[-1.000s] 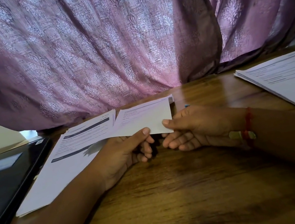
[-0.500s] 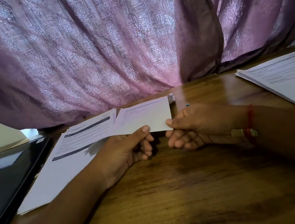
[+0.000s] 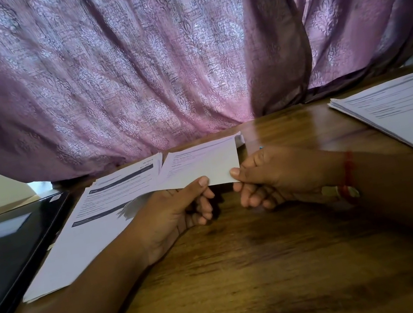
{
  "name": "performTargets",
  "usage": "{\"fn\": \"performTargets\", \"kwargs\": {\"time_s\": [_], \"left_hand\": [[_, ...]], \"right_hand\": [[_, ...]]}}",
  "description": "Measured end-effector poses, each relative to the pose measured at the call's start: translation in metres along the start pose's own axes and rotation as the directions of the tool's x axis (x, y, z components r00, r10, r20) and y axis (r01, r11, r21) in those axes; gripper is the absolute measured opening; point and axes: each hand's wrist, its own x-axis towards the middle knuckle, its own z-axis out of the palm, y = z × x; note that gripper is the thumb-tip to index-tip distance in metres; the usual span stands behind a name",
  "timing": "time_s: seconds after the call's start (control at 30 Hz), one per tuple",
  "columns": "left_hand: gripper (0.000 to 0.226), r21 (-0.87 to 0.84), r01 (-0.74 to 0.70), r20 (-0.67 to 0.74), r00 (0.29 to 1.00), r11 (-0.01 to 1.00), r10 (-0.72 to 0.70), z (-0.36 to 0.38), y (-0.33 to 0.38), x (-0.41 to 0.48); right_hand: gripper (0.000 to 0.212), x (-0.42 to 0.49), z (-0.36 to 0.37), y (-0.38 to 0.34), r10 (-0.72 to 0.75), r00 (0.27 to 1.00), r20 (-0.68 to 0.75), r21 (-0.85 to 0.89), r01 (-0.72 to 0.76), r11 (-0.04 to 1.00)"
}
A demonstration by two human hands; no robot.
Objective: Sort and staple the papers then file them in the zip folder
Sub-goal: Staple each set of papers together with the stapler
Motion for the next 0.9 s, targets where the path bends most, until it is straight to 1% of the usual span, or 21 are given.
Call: {"fn": "performTargets", "kwargs": {"time_s": [0.2, 0.33, 0.47, 0.67, 0.9], "left_hand": [[0.027, 0.006, 0.018, 0.023, 1.000, 1.000, -0.019, 0.000, 0.003, -0.001], [0.032, -0.060, 0.022, 0.039, 0.999, 0.998, -0.020, 0.006, 0.006, 0.000], [0.033, -0.141, 0.049, 0.024, 0.999, 0.989, -0.046, 0.019, 0.006, 0.004], [0.029, -0.080, 0.107, 0.057, 0.993, 0.991, -0.102, 0.029, 0.010, 0.011], [0.027, -0.079, 0.071, 0.046, 0.997, 0.994, -0.067, 0.034, 0.005, 0.017]], "right_hand": [[0.028, 0.002, -0.003, 0.003, -0.041, 0.999, -0.026, -0.084, 0.039, 0.996], [0.029, 0.004, -0.004, 0.005, -0.081, 0.996, -0.042, -0.078, 0.078, 0.994], [0.030, 0.004, -0.006, 0.005, -0.091, 0.995, -0.052, -0.075, 0.087, 0.993], [0.029, 0.006, -0.010, 0.007, -0.083, 0.996, -0.045, -0.042, 0.082, 0.996], [0.029, 0.009, -0.013, 0.009, -0.075, 0.997, -0.028, 0.000, 0.075, 0.997]]}}
